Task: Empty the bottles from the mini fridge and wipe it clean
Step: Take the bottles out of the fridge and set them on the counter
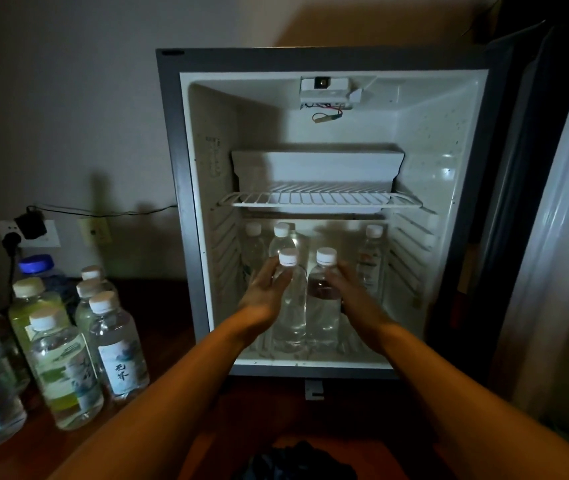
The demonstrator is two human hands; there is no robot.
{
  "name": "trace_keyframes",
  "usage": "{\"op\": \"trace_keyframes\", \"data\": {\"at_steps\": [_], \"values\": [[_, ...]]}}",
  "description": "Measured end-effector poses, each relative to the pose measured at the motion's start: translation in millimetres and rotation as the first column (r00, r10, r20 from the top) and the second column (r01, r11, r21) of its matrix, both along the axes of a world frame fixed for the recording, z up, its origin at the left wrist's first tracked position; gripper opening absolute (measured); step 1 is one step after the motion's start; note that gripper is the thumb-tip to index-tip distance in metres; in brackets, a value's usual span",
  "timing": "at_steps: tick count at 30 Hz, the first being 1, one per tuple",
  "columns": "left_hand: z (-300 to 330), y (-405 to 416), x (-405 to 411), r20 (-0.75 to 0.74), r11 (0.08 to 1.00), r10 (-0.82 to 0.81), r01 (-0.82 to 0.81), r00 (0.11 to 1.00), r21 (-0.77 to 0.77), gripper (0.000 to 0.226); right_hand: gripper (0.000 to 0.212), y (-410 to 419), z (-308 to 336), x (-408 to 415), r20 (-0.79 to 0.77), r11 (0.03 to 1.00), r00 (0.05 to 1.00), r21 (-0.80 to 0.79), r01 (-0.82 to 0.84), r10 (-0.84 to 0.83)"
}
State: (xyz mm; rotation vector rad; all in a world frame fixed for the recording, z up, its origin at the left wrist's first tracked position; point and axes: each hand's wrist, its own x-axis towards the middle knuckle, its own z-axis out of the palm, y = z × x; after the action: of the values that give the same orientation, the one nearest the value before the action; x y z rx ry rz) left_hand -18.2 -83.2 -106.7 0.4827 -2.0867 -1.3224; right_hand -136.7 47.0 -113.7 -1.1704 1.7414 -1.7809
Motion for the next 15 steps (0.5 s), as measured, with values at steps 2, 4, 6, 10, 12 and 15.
{"op": "trace_keyframes", "data": {"at_steps": [2, 4, 6, 10, 12, 15], "values": [[2.2, -0.7, 2.1, -0.009, 1.0, -0.004, 0.004, 1.0, -0.006, 0.043, 0.033, -0.3, 0.3, -6.1, 0.028, 0.999, 0.999, -0.033, 0.025, -0.024], [5.0, -0.8, 3.9, -0.02, 1.0, -0.005, 0.005, 1.0, -0.007, 0.036, 0.045, -1.6, 2.8, -8.3, 0.059, 0.995, 0.996, -0.062, 0.074, -0.07], [7.2, 0.7, 3.8, -0.015, 1.0, 0.003, -0.003, 1.0, 0.011, 0.035, 0.053, -4.1, 5.3, -3.8, 0.05, 0.99, 0.994, -0.099, 0.103, -0.099], [-2.3, 3.2, -2.0, 0.038, 1.0, -0.003, 0.002, 0.999, 0.027, 0.064, 0.039, -10.6, 6.3, 7.9, -0.094, 0.977, 0.978, -0.123, 0.172, -0.185], [-8.7, 3.9, -2.4, 0.068, 0.999, 0.001, 0.002, 0.998, -0.053, 0.082, 0.031, -10.7, 6.6, 7.8, -0.135, 0.98, 0.974, -0.106, 0.167, -0.181], [-14.5, -1.9, -4.4, 0.021, 1.0, -0.026, 0.026, 0.999, 0.007, 0.064, 0.03, -1.2, 9.3, 5.1, -0.052, 0.997, 0.996, -0.002, 0.075, -0.075]]}}
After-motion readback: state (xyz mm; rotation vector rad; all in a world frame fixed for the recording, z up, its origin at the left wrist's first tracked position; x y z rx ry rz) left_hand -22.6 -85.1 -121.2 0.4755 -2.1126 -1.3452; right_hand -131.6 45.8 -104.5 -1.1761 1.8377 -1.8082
